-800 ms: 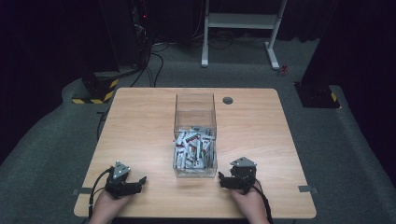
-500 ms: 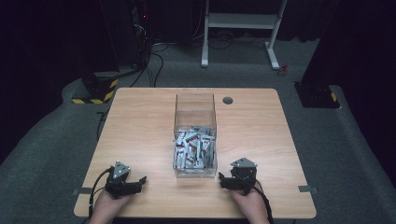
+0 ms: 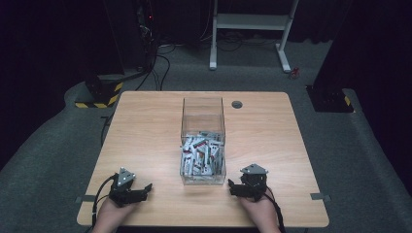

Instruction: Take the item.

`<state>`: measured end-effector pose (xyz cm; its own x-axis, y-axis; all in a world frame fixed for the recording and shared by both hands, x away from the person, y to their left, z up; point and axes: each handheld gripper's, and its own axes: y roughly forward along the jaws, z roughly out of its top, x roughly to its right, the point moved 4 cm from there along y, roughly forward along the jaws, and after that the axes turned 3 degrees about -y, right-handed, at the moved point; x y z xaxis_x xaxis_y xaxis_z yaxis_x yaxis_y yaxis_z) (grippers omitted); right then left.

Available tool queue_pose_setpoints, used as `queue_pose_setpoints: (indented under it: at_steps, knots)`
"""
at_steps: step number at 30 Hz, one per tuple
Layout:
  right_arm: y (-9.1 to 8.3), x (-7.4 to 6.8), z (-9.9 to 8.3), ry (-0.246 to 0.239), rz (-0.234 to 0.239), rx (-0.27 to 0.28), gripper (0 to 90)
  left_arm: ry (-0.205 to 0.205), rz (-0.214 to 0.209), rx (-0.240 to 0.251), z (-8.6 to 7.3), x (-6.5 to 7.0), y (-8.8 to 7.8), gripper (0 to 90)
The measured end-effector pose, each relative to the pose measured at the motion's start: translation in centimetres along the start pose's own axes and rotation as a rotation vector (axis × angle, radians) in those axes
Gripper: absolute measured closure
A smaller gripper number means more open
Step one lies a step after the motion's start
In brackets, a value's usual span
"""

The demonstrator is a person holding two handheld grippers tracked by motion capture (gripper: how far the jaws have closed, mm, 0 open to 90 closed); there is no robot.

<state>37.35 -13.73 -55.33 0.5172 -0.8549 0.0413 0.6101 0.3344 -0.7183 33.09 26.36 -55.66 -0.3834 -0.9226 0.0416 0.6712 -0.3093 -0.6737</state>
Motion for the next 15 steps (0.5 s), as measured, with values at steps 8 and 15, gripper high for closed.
queue_pose_setpoints:
  at_steps: [8, 15]
  knots:
    - [-0.46, -0.09, -0.11, -0.017, 0.012, 0.031, 15.6, 0.001, -0.003, 0.000, 0.02, 0.02, 0.03, 15.8]
    - [-0.87, 0.02, -0.08, -0.015, 0.031, 0.061, 18.9, 0.003, -0.005, -0.001, 0.04, 0.02, 0.05, 15.8]
